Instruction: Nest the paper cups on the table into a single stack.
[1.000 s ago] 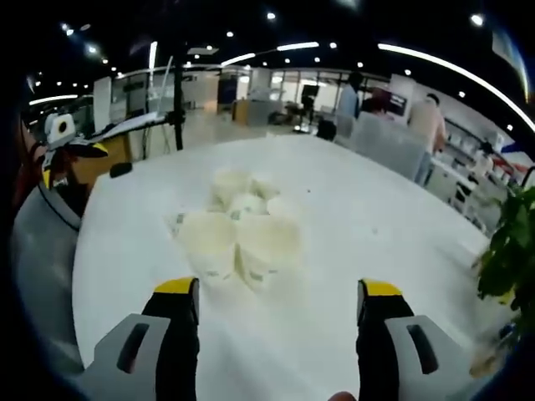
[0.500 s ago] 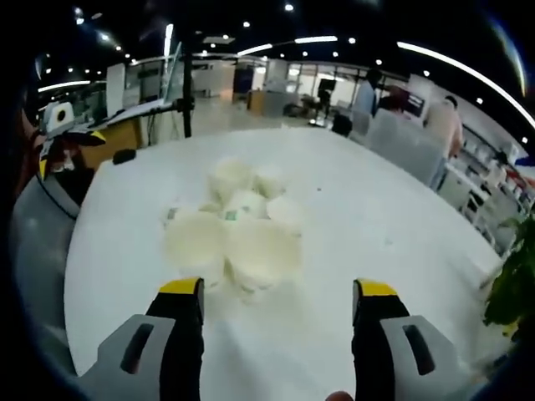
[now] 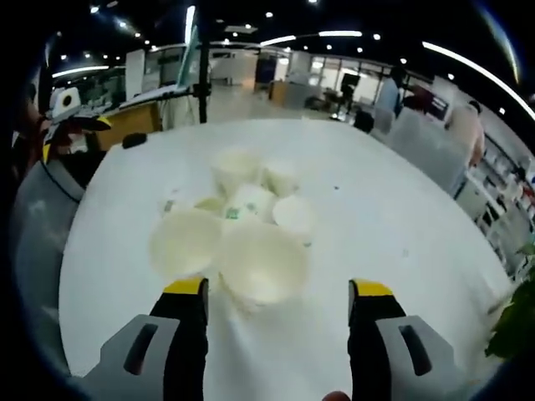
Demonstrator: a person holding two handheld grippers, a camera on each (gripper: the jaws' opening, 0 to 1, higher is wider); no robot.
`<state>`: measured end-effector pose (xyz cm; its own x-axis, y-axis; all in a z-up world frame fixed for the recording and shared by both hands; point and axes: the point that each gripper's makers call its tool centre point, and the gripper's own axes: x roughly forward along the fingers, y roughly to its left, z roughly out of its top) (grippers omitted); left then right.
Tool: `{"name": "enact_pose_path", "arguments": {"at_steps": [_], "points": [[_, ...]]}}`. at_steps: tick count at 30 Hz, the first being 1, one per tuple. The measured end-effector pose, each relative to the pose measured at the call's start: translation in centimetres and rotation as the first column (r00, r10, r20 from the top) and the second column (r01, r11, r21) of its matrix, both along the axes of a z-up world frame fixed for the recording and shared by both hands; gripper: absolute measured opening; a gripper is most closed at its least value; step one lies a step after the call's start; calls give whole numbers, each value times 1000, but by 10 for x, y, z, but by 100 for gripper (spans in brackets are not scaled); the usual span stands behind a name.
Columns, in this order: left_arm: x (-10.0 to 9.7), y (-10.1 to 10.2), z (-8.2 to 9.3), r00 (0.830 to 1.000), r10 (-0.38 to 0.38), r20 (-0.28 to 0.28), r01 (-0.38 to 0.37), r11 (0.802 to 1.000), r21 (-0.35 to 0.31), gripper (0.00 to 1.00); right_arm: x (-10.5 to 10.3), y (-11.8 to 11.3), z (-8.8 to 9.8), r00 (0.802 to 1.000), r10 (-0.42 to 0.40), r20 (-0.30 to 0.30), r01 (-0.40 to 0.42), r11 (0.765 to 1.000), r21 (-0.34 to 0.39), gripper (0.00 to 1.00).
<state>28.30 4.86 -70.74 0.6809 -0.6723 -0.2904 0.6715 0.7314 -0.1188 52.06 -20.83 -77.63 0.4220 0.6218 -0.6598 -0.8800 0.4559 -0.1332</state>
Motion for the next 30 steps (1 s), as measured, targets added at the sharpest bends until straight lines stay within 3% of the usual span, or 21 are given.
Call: {"name": "enact_pose_path", "arguments": {"at_steps": [11,24,30], "points": [[2,4,-4,1000,5,-11,-5,1000,1,98,9,7,-7,999,37,-13,-37,999,-27,59],[3,7,-10,1000,10,-15,-10,1000,-3,98,8,20,-17,996,73,-53,-74,997,-17,45],[3,9,-11,1000,16,-16,-16,1000,-7,98,8,21,-17,996,66,-65,-66,998,-6,43]]}}
